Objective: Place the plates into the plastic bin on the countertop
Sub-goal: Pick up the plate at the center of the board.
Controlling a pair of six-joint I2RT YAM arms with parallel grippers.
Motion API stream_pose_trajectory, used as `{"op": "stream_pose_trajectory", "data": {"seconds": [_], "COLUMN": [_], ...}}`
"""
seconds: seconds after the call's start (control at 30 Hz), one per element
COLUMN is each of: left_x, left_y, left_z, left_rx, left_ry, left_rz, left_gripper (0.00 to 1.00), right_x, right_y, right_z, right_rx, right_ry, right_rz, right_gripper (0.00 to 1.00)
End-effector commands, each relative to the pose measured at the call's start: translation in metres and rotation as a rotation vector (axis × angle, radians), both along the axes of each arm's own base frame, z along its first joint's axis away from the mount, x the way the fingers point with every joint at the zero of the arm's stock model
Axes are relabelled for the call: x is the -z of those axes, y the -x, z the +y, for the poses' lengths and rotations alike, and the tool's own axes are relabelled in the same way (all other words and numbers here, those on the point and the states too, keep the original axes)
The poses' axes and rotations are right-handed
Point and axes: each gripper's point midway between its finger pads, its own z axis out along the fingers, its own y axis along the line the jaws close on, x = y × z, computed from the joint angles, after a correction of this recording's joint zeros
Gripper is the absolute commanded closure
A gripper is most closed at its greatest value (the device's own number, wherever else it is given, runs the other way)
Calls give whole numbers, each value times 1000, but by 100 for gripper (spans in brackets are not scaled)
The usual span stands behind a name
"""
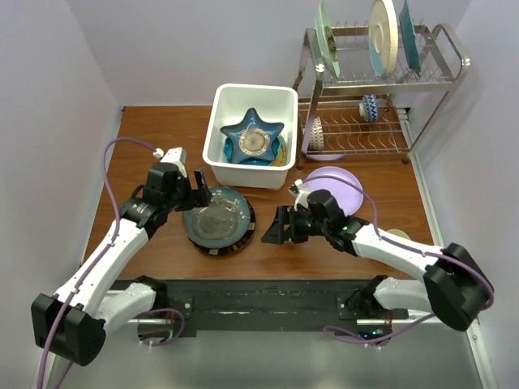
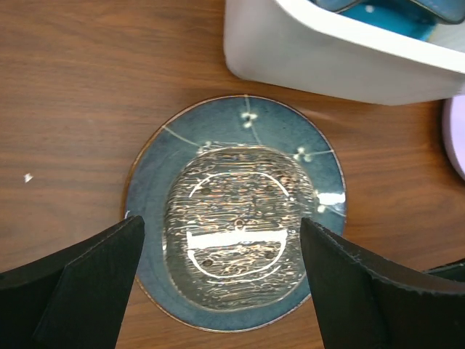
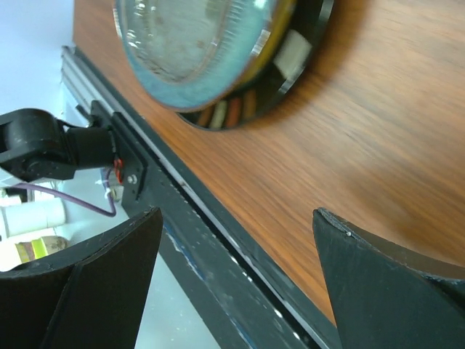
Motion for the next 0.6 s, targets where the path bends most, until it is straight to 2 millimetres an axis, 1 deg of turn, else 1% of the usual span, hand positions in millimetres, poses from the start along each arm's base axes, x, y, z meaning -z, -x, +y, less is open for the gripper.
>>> {"op": "stream_pose_trajectory", "data": {"seconds": [0.0, 0.03, 0.07, 0.13, 0.17, 0.2, 0.23, 0.3, 0.47, 0.57], "left_x": [9, 13, 24, 33, 41, 43, 43, 51, 68, 70], "left_y": [5, 6, 8, 8, 10, 9, 7, 8, 10, 10], "left_z": [20, 19, 19, 16, 16, 14, 11, 8, 8, 8], "left_rx": [-84, -76, -72, -62, -58, -54, -52, -44, -44, -47], "left_ry": [-57, -60, -69, -61, -64, -55, -39, -33, -46, -45], "left_rz": [20, 36, 67, 81, 99, 102, 95, 113, 160, 163], "left_gripper": [10, 11, 12, 18, 21, 26, 29, 34, 36, 37], "right_x": [-32, -35, -37, -39, -40, -40, -42, -42, -40, -40], "right_y": [-26, -29, -30, -32, -32, -32, -32, -31, -30, -29], "right_z": [25, 28, 30, 34, 35, 35, 35, 35, 32, 33], "right_rx": [9, 10, 5, -6, -8, -11, -11, -14, -12, -14], "right_ry": [-74, -81, -88, -97, -98, -99, -101, -100, -96, -108], "right_rz": [-103, -108, -110, -112, -115, -114, -120, -122, -128, -126], "right_gripper": [12, 12, 12, 12, 12, 12, 12, 12, 12, 12]}}
